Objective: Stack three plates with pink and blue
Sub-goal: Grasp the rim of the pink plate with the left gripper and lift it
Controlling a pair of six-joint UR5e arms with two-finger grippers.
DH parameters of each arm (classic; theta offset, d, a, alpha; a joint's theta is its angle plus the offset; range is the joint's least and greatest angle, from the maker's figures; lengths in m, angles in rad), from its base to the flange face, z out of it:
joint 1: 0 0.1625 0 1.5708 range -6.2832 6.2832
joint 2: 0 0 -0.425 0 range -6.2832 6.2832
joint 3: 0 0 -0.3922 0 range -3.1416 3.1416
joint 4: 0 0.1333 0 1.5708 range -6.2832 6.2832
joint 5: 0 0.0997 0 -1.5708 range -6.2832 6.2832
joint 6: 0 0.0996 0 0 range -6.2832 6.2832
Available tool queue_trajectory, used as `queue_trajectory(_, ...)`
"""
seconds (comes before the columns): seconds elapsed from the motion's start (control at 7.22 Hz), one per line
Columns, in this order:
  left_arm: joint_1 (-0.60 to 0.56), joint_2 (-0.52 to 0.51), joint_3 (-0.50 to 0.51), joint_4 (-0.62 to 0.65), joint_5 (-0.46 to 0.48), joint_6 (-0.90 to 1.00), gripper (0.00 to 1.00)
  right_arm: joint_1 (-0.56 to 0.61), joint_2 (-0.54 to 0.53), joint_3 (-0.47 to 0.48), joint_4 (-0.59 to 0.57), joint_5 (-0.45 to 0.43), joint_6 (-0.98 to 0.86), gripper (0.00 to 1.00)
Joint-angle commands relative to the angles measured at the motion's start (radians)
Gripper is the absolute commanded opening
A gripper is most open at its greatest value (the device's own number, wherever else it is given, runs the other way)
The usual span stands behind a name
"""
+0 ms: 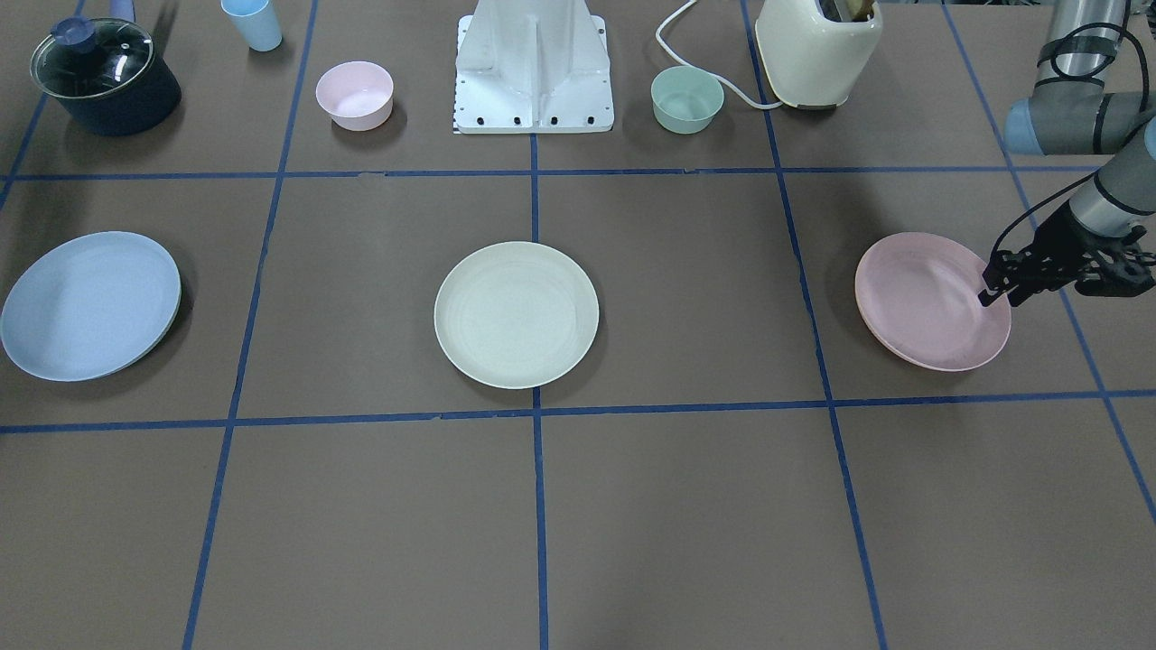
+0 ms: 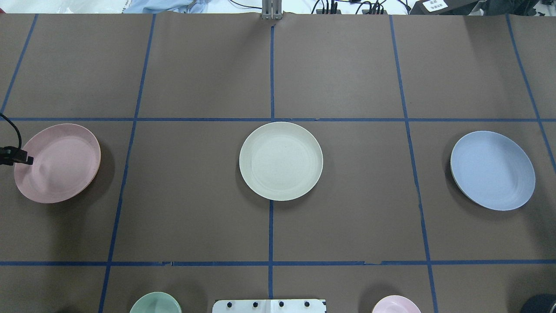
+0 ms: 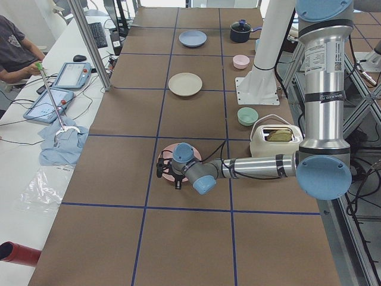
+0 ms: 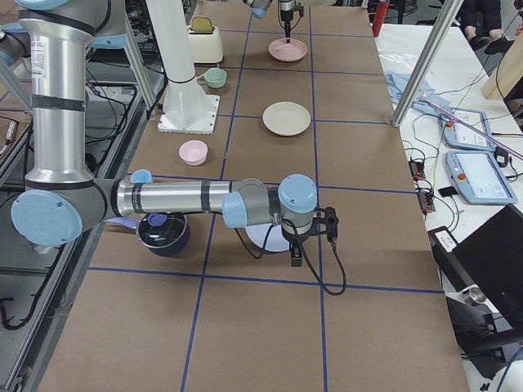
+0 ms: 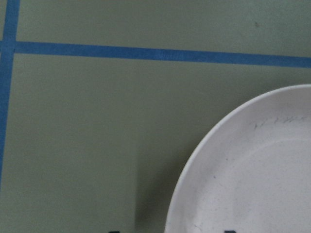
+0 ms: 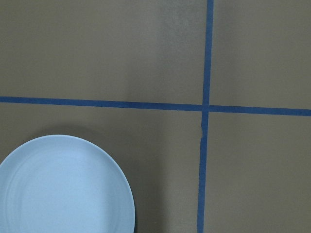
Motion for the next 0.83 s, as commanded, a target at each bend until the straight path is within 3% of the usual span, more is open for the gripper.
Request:
queue_trajectory(0.0,0.003,0.000,0.001,-0.008,0.003,0.003,0.13,-0.001,0.002,0.001,0.000,0.002,0.001,1.00)
queue_trajectory(0.14,0.003,0.000,0.000,-0.008,0.003,0.003,0.03,-0.001,0.003,0.001,0.000,0.002,0.001,1.00)
queue_trajectory(0.55,-0.005,0.017,-0.049,-0.001,-0.035,0.002,0.00,-0.012,0.005,0.002,0.000,-0.004,0.007,1.00)
queue_trajectory(0.69,-0.023,0.015,-0.067,0.001,-0.142,0.003,0.00,-0.013,0.005,0.007,0.002,-0.003,0.013,1.00)
